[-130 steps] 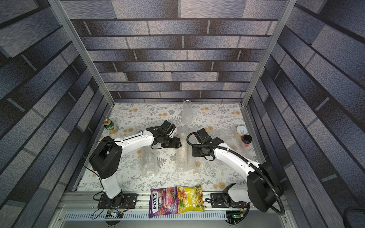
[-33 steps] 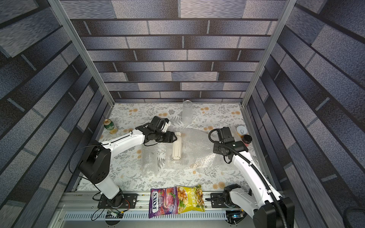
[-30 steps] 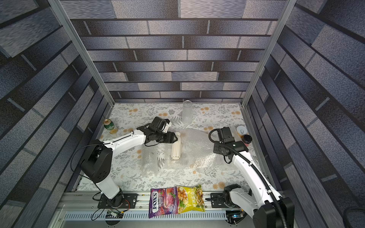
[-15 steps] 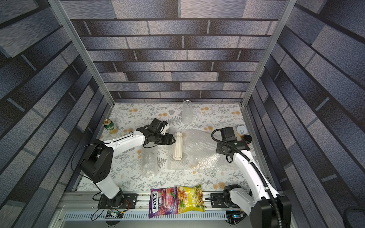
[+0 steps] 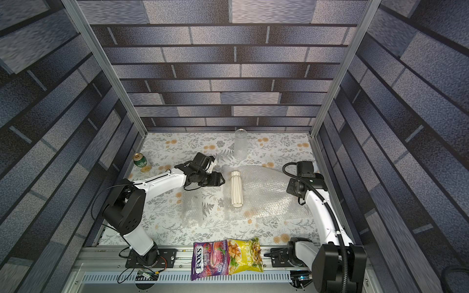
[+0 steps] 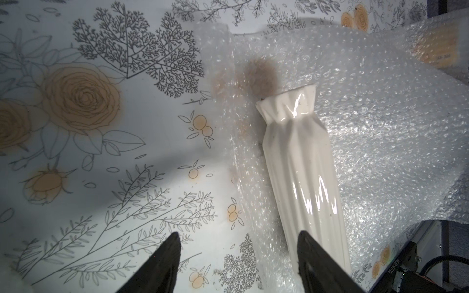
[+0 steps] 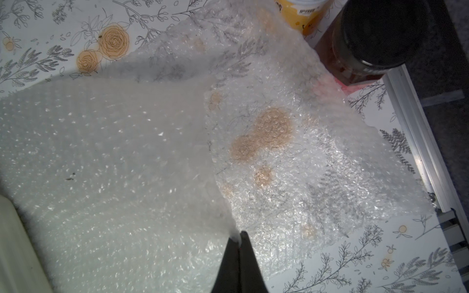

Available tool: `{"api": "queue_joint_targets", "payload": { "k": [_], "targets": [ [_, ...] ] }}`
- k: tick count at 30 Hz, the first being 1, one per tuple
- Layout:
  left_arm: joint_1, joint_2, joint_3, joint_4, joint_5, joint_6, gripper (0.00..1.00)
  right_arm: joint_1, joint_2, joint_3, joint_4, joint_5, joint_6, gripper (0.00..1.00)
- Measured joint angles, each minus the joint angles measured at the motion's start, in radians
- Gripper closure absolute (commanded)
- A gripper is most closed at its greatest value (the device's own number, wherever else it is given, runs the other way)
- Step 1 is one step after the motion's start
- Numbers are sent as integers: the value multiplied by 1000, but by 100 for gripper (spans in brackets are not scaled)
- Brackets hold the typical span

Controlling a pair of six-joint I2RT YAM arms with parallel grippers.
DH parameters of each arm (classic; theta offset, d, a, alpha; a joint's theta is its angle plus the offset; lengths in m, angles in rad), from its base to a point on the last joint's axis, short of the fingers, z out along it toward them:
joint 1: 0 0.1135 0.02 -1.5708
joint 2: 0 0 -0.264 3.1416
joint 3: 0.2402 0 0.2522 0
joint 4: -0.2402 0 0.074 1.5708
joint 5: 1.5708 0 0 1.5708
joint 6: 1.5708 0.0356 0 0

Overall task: Unwrap the vase from the bubble wrap
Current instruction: Unwrap the bubble wrap at the center of the board, then pick up the vase from the bubble wrap.

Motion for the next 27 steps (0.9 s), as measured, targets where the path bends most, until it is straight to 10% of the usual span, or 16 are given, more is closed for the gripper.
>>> {"api": "queue_joint_targets", "payload": {
  "k": [14,23,27],
  "targets": [
    [6,-40,-16,-1,-39,1,23,-121,51,39,43,-53,-21,98],
    [24,-146,-66,13,-96,1,18,-121,48,60,36,-68,-50,45],
    [32,-173,-77,19,-113,1,15,-121,8,89,28,-78,-59,39]
  ]
}}
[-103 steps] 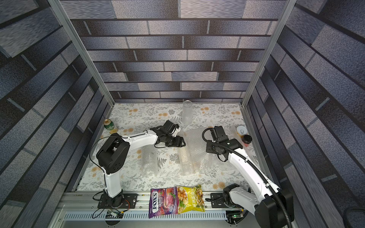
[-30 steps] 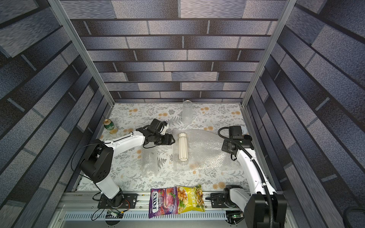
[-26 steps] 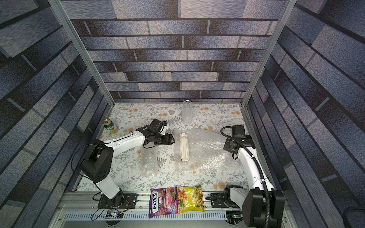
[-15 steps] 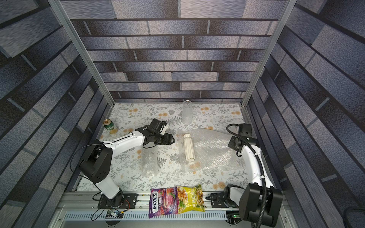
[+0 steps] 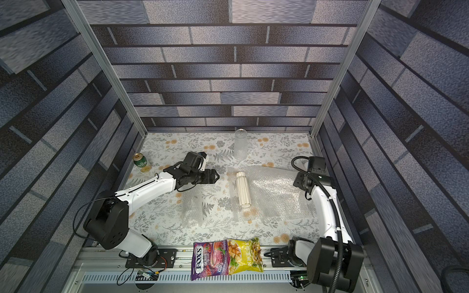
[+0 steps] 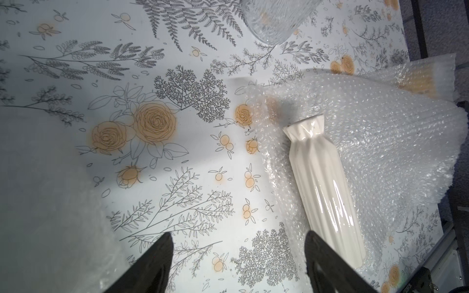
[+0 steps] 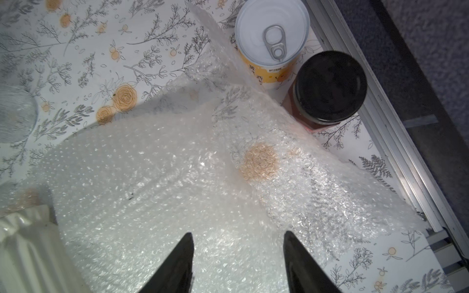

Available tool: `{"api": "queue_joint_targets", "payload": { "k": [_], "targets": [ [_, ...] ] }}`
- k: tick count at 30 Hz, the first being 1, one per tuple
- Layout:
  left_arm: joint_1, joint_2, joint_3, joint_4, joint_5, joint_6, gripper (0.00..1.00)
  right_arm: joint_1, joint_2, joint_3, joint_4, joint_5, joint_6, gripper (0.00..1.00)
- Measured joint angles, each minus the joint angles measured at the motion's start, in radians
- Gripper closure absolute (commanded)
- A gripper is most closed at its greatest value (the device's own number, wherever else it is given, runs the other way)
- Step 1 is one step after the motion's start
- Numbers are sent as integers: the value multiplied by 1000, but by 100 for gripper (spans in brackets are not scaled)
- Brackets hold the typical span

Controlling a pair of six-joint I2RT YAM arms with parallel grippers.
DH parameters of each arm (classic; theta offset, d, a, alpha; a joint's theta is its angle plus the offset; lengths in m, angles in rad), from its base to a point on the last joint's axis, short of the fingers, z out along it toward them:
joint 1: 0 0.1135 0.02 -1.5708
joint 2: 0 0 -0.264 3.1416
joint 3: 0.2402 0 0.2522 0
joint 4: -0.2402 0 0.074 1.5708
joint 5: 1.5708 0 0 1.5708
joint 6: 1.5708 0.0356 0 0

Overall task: Unwrap the vase from the bubble wrap
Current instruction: Pick up the vase from the bubble wrap.

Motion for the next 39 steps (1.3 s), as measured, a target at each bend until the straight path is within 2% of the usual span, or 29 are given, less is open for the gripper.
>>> {"api": "queue_joint_targets", "payload": {
  "k": [7,14,19,27,32,39],
  "targets": [
    [17,-19,-4,-1,-5,0,13,42,-91,79,-37,-38,-3,39],
    [55,-81,-20,-2,-10,0,9,299,-46,191,-69,-45,7,37],
    [74,-120,-26,-10,-27,0,8,481,92,218,-65,-45,43,33],
    [91,-148,-50,-23,-30,0,8,702,363,307,-26,-32,89,30],
    [92,-148,-56,-27,-30,0,8,766,534,433,-8,-16,97,29],
    [106,-148,-72,-26,-26,0,8,778,699,535,-11,28,97,27]
  ]
}}
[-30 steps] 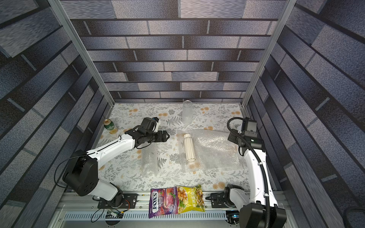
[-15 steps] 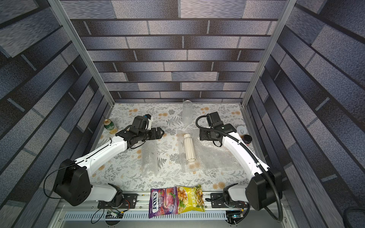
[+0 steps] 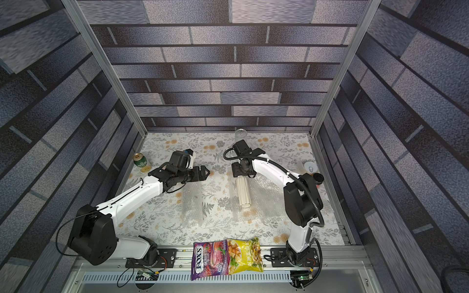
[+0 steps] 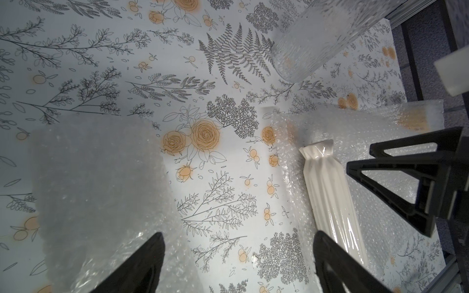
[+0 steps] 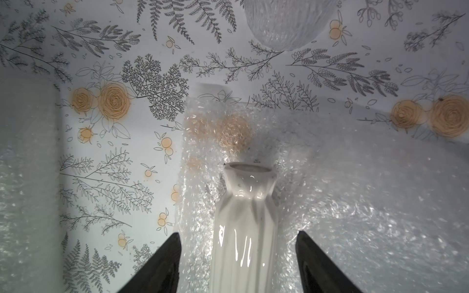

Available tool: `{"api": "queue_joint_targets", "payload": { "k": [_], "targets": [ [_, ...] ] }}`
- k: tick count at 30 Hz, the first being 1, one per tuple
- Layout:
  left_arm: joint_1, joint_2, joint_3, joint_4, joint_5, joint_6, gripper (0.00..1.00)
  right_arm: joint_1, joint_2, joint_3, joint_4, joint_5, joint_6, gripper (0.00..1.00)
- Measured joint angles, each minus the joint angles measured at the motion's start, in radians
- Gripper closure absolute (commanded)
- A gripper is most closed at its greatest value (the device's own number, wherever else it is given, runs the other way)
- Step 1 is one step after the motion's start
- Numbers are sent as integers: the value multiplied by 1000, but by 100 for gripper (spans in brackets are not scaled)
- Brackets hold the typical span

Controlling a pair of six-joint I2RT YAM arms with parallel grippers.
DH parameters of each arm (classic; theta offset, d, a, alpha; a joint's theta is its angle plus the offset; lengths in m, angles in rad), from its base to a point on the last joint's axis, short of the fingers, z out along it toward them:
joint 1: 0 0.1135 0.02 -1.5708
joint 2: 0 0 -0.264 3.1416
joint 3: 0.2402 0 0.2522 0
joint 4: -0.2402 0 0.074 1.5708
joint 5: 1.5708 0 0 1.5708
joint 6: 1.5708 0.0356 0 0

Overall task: Unwrap the vase from the bubble wrap
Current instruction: Pick up the vase from the bubble wrap.

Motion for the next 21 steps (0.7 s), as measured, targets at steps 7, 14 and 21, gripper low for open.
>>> {"api": "queue_joint_targets", "payload": {
  "k": [7,14,21],
  "targets": [
    [18,0,-14,2,9,0,8,0,76,65,-16,16,-1,27],
    [29,0,-14,3,27,0,8,0,143,107,-32,27,-1,27],
    [41,0,-17,7,40,0,8,0,188,126,-48,45,-2,28]
  ]
}}
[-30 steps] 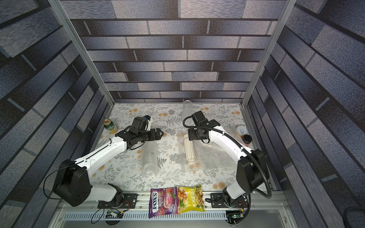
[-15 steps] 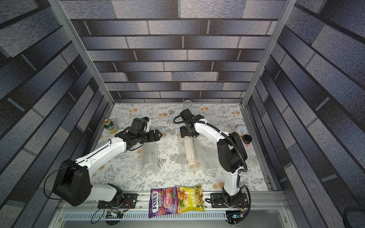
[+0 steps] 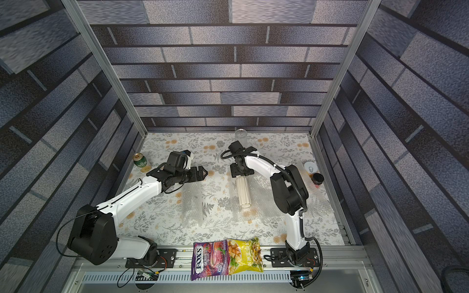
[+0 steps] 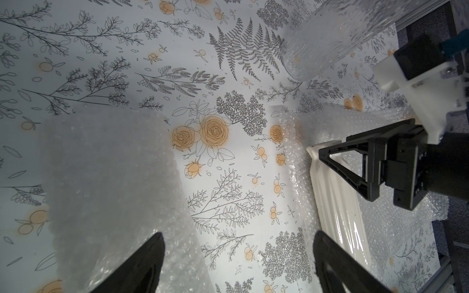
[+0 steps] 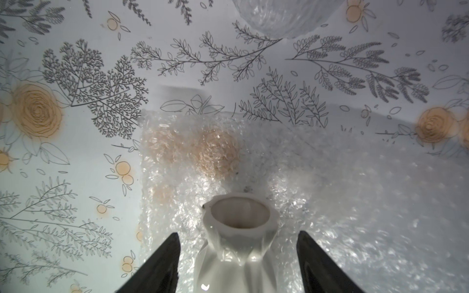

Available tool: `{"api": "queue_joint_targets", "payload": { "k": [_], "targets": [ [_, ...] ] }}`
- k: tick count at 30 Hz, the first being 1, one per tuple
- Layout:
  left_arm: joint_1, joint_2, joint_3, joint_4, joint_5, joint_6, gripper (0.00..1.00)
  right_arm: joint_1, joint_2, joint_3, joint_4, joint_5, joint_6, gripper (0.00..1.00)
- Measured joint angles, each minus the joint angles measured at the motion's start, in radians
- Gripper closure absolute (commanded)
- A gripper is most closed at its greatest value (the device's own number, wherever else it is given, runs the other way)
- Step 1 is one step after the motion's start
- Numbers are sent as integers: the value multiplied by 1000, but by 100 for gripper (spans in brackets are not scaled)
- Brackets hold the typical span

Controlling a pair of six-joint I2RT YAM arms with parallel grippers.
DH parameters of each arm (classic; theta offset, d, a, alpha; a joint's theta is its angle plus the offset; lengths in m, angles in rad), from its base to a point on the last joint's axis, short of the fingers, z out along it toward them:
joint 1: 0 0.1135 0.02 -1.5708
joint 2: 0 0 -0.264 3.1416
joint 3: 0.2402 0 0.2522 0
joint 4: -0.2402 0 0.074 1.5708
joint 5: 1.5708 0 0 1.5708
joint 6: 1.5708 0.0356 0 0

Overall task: Unwrap the vase from the bubble wrap
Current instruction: Pick up the vase from the bubble wrap.

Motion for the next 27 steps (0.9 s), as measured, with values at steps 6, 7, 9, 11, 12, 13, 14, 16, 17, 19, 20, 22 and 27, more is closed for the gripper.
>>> {"api": "queue_joint_targets", "payload": {
  "k": [6,7,9,11,12,13,14,16,17,19,20,22,27],
  "targets": [
    [3,2,0,3,10,0,8,0,55,27,-4,0,-3,28],
    [6,2,0,3,10,0,8,0,63,31,-6,0,-3,28],
    [8,3,0,3,11,0,8,0,75,35,-10,1,-3,28],
    [10,3,0,3,13,0,8,0,82,38,-12,4,-3,28],
    [11,3,0,3,13,0,8,0,85,42,-14,6,-4,28],
    [13,3,0,3,14,0,8,0,87,45,-15,8,-6,28],
    [14,4,0,3,15,0,8,0,87,47,-16,9,-7,28],
    [16,6,0,4,18,0,8,0,88,51,-17,14,-7,29],
    [16,8,0,5,18,0,8,0,89,54,-17,16,-7,30],
    [18,11,-1,10,19,0,8,0,93,58,-17,20,-8,32],
    [18,13,-1,12,21,0,8,0,94,58,-17,22,-10,32],
    [18,16,-2,15,25,0,8,0,99,61,-18,23,-10,34],
    [22,19,-2,18,33,0,8,0,118,65,-18,23,-12,39]
  ]
}}
